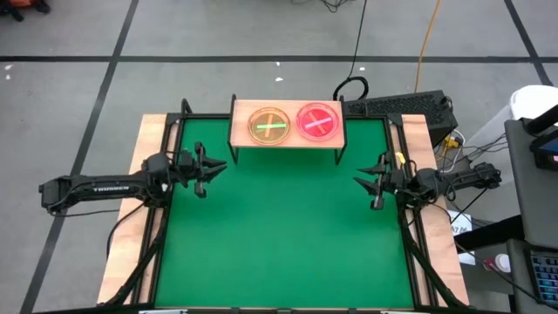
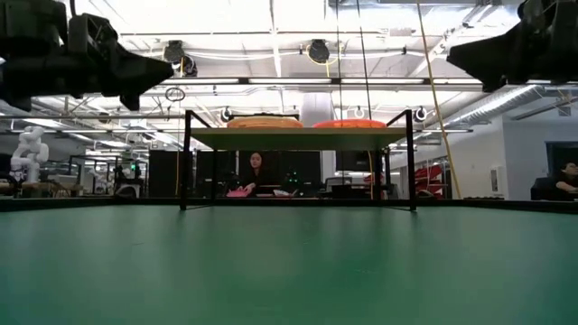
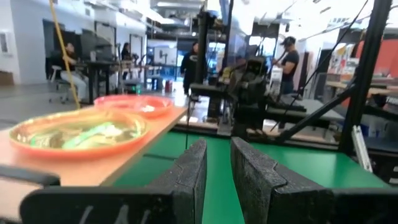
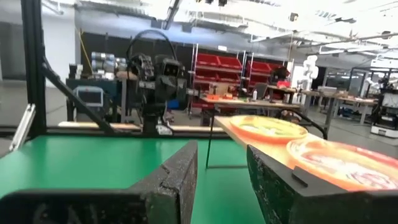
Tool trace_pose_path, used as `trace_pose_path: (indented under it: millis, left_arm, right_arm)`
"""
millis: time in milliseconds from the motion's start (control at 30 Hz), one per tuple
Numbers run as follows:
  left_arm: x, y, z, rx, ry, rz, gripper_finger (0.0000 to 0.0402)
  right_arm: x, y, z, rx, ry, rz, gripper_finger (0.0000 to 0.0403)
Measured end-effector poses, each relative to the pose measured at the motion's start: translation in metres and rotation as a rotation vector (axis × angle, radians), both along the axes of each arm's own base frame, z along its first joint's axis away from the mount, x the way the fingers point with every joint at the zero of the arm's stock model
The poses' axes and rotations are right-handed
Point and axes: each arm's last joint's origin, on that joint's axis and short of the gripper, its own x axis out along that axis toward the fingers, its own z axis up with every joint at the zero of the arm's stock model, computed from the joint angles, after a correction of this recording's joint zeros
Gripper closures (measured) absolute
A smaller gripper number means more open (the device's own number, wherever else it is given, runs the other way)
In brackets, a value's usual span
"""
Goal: Place and stack plates onto a shelf
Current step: Return to Home Position
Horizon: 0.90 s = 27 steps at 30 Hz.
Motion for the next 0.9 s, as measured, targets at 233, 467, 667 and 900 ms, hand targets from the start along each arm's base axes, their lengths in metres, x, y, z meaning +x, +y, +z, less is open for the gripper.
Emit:
trace_pose_path:
  millis: [233,467,667,900]
  left_arm:
    - [0.0001,-0.0006,0.0007,-0.001,-0.007,-0.004,0.0325]
    - [0.0001,-0.0005,0.0006,0.000,-0.006,-0.003,0.0325]
    - [0.0001,-0.0005,0.0006,0.000,-0.006,-0.003,0.0325]
    - [0.0001,-0.0005,0.0006,0.002,-0.005,-0.002,0.0325]
  right_arm:
    - [0.0002,0.0000,-0.0005,0.000,0.005,0.001,0.0282]
    - [0.0001,0.0000,-0.0005,0.001,0.004,0.001,0.0282]
    - [0.0001,0.0001,-0.0005,0.000,0.004,0.001,0.0282]
    - [0.0001,0.0001,-0.0006,0.000,0.004,0.001,0.0282]
